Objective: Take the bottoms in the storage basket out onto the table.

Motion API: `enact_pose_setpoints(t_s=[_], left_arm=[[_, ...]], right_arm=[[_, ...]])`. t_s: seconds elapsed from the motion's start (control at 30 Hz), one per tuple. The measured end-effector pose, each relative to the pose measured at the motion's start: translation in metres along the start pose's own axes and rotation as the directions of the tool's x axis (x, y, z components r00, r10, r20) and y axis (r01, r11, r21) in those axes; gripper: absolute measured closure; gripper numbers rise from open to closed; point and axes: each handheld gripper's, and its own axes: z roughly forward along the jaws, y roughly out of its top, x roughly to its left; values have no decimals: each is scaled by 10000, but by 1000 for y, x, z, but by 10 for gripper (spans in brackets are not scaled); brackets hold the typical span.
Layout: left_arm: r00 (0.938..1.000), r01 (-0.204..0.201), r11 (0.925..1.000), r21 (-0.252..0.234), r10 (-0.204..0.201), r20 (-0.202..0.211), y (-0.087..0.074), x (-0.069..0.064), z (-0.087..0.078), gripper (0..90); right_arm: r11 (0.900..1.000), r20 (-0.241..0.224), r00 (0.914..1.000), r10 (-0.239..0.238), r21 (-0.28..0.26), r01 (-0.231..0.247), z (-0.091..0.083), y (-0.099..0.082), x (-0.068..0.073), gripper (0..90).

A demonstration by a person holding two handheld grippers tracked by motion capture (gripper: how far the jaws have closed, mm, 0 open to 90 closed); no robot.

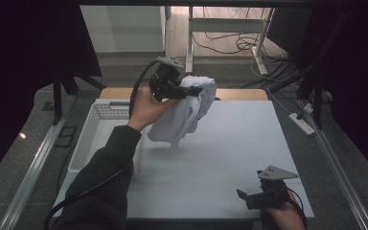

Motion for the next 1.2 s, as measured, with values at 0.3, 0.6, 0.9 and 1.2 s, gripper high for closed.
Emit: enact_pose_setpoints(t_s=[0.3, 0.6, 0.9, 1.2], left_arm=[[9999, -20, 9999, 120, 18, 147, -4, -1, 15, 754], [9997, -82, 9995, 290, 75, 228, -19, 2, 36, 751], [9995, 60, 9987, 497, -75, 315, -35, 7, 54, 748], [9993, 211, 9978, 628, -231, 306, -52, 14, 68, 744]], right_arm=[[10000, 0, 10000, -11, 7, 11, 0, 0, 0, 0], [10000, -19, 10000, -14, -21, 14, 0, 0, 0, 0], [10000, -23, 10000, -21, -20, 21, 0, 0, 0, 0], [10000, -23, 10000, -42, -24, 42, 0, 0, 0, 0]])
